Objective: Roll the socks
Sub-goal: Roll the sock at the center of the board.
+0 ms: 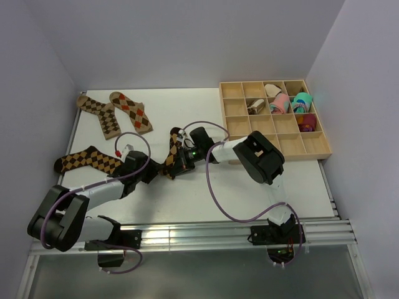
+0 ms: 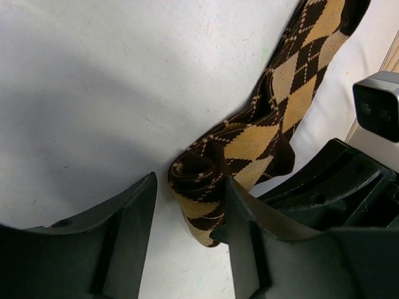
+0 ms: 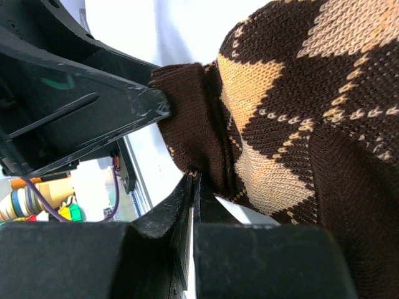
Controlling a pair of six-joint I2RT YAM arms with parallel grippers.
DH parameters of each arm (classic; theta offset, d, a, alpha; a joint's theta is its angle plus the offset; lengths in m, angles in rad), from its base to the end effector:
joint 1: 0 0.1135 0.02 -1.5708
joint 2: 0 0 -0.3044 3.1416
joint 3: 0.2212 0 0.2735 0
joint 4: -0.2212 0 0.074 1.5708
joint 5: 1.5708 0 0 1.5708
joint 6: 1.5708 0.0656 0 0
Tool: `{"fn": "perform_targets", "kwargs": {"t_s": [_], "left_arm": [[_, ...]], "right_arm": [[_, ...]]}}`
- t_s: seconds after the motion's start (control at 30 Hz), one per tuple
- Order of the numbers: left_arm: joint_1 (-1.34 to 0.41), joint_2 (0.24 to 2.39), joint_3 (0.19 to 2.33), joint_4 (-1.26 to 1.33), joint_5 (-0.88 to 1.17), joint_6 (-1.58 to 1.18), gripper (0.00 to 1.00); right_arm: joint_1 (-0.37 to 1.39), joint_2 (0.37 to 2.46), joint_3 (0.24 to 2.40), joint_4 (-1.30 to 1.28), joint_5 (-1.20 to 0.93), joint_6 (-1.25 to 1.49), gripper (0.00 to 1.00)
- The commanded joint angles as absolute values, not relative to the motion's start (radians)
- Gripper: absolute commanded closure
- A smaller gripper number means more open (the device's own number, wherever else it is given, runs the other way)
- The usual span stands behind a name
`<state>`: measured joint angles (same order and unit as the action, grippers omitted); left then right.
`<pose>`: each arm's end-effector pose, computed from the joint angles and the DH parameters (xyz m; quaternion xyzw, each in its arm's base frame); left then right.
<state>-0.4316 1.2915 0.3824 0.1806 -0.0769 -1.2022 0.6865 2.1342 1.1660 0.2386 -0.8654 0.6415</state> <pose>0.2305 -0.1006 0.1396 -0.3573 0.8392 -0.2738 0.3052 0.3320 0.3366 0.1073 -0.1898 0.8247 0.5299 0.0560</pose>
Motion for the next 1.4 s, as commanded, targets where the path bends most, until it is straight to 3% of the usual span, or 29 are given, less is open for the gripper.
{"fn": "perform_targets", "kwargs": {"t_s": [0.0, 0.33, 0.4, 0.47, 0.6, 0.7, 0.93, 1.37], "left_arm": [[-0.442, 1.319, 0.397, 0.129, -0.104, -1.207, 0.51], [-0.446, 1.342, 0.549, -0.116, -0.127, -1.098, 0.81], [-0.446, 1.367, 0.627, -0.217, -0.136, -1.056, 0.85], [-0.448, 1.400, 0.710, -0.321, -0.144, -1.014, 0.85], [-0.446, 1.547, 0.856, -0.501, -0.150, -0.951, 0.86], [-0.446, 1.618, 0.920, -0.558, -0.132, -0.917, 0.87], [-0.446, 1.729, 1.067, -0.698, -0.090, -0.833, 0.87], [-0.448, 1.753, 1.118, -0.739, -0.075, -0.810, 0.87]], "right_arm": [[0.684, 2.158, 1.189, 0.202, -0.830, 0.630, 1.00], [0.713, 2.071, 1.174, 0.137, -0.700, 0.520, 1.00], [0.724, 2.039, 1.164, 0.130, -0.649, 0.506, 0.94], [0.742, 2.017, 1.155, 0.121, -0.597, 0.479, 0.89], [0.779, 1.884, 1.059, 0.187, -0.419, 0.443, 0.67], [0.821, 1.804, 0.973, 0.267, -0.241, 0.394, 0.58], [0.969, 1.643, 0.844, 0.437, 0.087, 0.163, 0.47], [1.150, 1.833, 0.982, 0.468, 0.287, -0.090, 0.41]]}}
